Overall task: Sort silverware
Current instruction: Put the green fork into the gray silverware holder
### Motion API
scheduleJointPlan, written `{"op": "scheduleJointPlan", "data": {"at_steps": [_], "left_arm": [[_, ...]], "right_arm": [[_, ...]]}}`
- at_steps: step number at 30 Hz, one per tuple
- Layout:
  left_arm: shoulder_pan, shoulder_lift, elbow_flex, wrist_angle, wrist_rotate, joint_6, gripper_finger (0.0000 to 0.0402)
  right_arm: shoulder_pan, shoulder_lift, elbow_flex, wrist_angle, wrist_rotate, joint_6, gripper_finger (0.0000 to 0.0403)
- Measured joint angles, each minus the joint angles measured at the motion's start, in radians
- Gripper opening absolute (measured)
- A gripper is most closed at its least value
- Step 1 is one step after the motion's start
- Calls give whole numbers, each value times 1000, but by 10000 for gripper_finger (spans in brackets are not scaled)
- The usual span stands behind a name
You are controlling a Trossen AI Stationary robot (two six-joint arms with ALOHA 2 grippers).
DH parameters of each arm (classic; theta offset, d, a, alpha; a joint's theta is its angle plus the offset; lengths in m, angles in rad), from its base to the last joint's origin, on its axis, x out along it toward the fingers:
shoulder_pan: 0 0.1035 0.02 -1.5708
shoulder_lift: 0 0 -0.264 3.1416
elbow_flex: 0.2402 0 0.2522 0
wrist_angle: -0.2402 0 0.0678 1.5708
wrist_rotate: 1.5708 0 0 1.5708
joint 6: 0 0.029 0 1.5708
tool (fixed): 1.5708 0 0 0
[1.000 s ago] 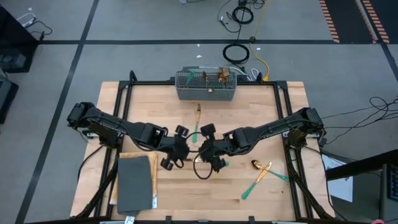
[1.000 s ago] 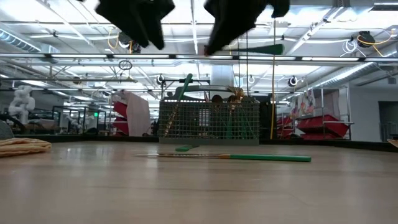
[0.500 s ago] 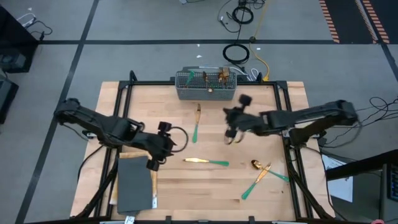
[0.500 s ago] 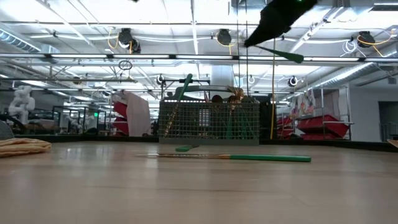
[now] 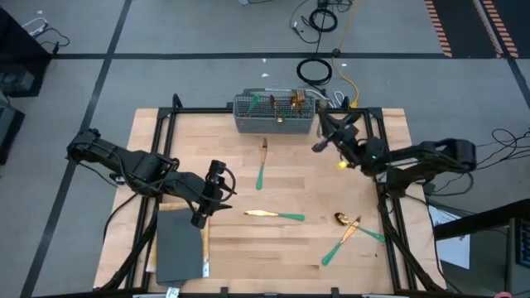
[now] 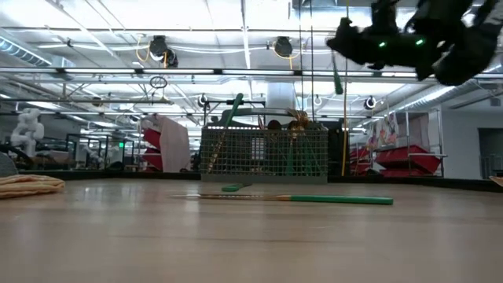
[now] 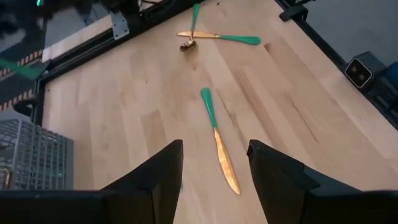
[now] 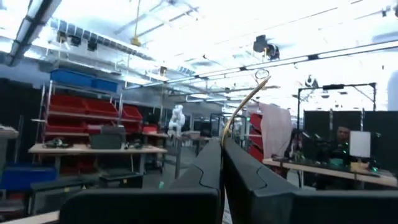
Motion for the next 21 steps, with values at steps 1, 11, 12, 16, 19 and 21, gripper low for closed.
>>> {"op": "scheduleJointPlan", "data": {"at_steps": [1,11,12,16,19,21], "left_arm": [[0,0,0,5,0,5,190],[-1,0,0,-27,33,-1,190],[-4,0,0,-34,42,-1,190],[-13,-12,-12,-31,52,14,190],[-13,-22,-24,-27,53,25,190],[-13,-30,-40,-15,53,29,190]], "right_arm": [[-22,36,21,5,-22,10,0],[-202,326,219,53,-97,7,0],[-224,347,218,76,-107,24,0],[-302,386,217,76,-200,125,0],[-323,423,216,73,-216,144,0],[-331,442,216,76,-223,154,0]]}}
